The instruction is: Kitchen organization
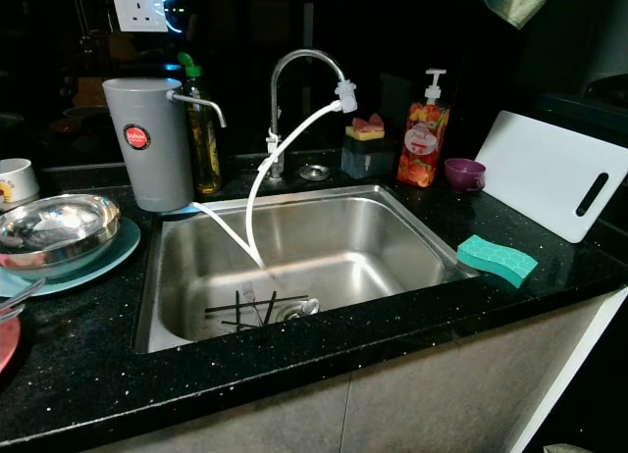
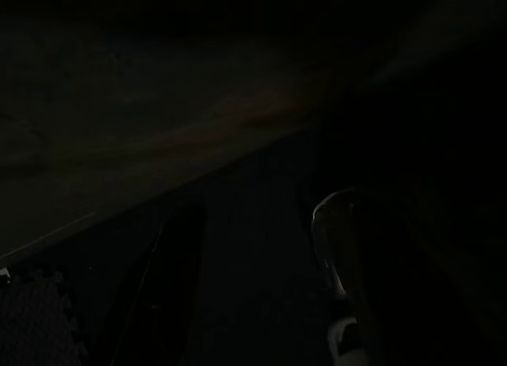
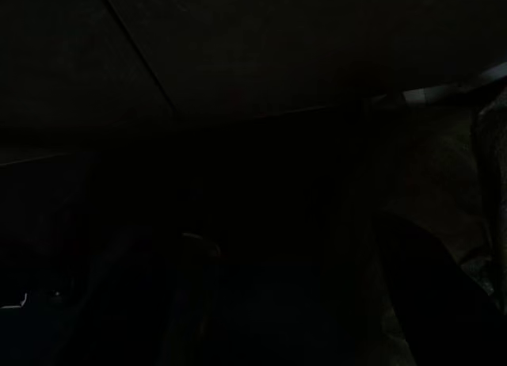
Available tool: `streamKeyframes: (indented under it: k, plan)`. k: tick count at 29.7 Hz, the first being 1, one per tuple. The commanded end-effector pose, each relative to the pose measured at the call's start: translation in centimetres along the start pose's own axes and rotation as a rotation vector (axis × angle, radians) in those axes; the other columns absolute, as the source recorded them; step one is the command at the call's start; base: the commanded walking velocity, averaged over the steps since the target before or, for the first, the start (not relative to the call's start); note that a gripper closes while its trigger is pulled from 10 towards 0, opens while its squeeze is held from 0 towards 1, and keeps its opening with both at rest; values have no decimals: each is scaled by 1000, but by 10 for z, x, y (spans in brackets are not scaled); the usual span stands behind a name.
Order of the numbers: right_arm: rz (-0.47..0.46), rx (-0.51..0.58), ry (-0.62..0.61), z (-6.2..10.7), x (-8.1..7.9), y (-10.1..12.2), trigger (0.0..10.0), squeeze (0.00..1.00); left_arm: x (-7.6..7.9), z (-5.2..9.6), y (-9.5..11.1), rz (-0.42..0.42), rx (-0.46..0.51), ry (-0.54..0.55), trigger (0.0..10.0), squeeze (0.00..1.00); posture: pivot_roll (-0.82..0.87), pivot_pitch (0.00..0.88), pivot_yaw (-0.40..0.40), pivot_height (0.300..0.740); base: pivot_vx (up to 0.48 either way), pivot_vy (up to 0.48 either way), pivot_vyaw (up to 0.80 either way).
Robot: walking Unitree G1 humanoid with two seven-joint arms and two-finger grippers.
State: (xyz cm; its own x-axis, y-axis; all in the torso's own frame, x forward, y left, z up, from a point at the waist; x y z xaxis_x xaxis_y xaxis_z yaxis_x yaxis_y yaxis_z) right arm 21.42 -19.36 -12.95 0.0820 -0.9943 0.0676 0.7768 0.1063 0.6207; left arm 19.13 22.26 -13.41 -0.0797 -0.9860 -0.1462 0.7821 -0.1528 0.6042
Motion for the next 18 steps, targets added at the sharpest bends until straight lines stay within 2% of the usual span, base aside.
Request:
streamKeyframes:
  k: [1, 18]
  plan:
    - [1, -13, -7, 1, 3, -4, 10000, 0, 0, 0, 1, -6, 5, -3, 10000, 0, 54, 7, -64, 740, 0, 0, 0]
    - [-5, -21, -11, 2, 3, -8, 10000, 0, 3, -2, 9, -9, 28, -11, 10000, 0, 48, 10, -61, 740, 0, 0, 0]
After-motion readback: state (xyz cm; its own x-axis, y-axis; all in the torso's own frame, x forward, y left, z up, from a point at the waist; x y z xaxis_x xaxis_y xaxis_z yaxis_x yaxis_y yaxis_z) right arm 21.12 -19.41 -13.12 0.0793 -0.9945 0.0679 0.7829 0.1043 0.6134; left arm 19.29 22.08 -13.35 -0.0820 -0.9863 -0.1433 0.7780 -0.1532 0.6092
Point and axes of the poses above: a point about 5 cm out from each wrist's last joint towards the gripper, its own z axis pointing back from the gripper into the wrist, its own y axis along the axis of the wrist's last joint, x = y × z, the point moved 6 cm from there along -z, pointing out of the wrist towards the gripper, and after that the axes turned 1 degree about -z, right-handed, at the moved point
